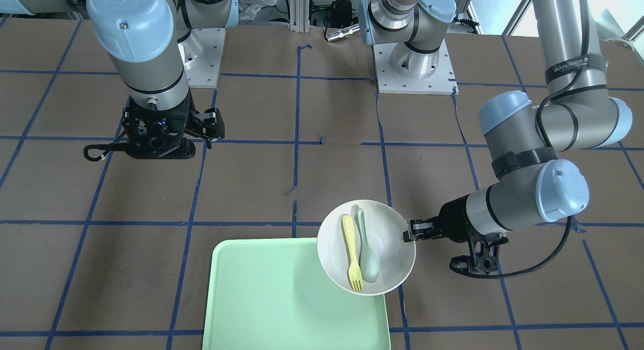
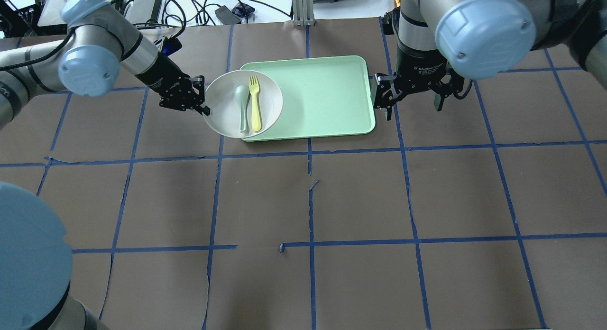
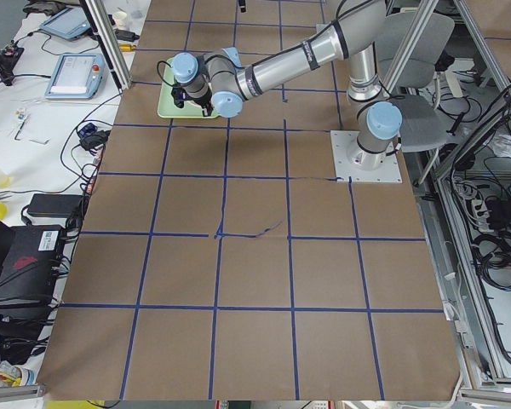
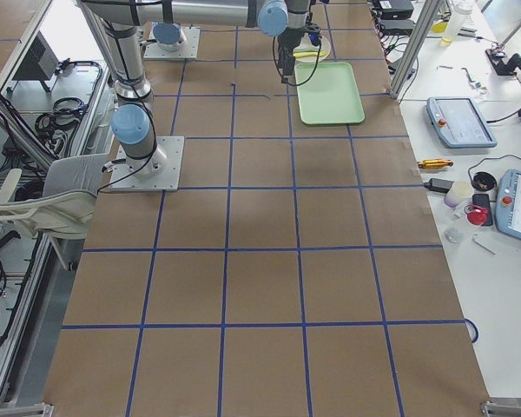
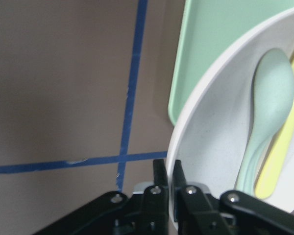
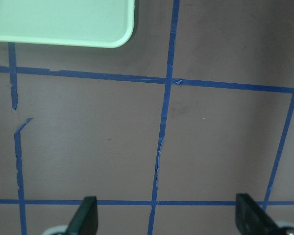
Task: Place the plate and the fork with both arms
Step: 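Carry the plate with the left gripper onto the green tray, then open the left gripper and lift away while the right gripper moves toward the plate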
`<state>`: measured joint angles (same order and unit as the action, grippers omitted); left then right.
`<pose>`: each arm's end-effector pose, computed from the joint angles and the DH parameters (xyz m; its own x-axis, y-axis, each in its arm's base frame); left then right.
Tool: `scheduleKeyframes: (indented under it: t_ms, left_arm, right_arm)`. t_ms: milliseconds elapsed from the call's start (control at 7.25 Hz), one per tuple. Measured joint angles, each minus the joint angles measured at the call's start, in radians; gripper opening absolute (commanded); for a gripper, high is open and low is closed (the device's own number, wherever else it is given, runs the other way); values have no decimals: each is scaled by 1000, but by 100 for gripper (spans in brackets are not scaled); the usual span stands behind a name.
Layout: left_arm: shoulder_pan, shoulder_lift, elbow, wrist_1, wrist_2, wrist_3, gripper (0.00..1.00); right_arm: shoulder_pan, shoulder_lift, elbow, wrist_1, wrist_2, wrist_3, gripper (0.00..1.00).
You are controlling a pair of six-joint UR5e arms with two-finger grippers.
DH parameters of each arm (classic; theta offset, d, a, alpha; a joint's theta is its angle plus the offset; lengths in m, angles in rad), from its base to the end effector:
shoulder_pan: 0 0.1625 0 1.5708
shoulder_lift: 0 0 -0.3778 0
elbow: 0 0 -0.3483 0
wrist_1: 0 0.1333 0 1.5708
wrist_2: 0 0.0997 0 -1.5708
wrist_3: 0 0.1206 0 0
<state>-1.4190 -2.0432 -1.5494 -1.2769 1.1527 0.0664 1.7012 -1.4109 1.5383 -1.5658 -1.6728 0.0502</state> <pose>-0.0945 -0.5877 0.2227 -0.9017 -0.1358 0.4105 -0.0897 0.9875 0.1295 0.1835 -0.4687 0.3591 -0.9898 -0.0932 0.1074 -0.0793 0.9888 0.1268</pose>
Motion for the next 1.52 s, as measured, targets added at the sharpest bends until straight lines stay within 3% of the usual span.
scheduleKeyframes:
  t_ms: [690, 1103, 1241, 1379, 1517]
  left_arm:
    - [-140, -255, 226, 136, -57, -149, 0]
    - [-172, -318, 262, 182, -56, -152, 0]
    - [-183, -323, 263, 185, -52, -150, 7]
    - [-190, -325, 262, 187, -49, -150, 84]
    - [-193, -325, 261, 190, -48, -150, 100]
  right_arm:
    - [0, 4, 1, 0, 4, 3, 100]
    - [0, 11, 3, 0, 9, 5, 100]
    - [0, 15, 3, -1, 10, 5, 100]
    - [0, 19, 3, -10, 12, 4, 100]
    - [0, 24, 2, -37, 13, 2, 100]
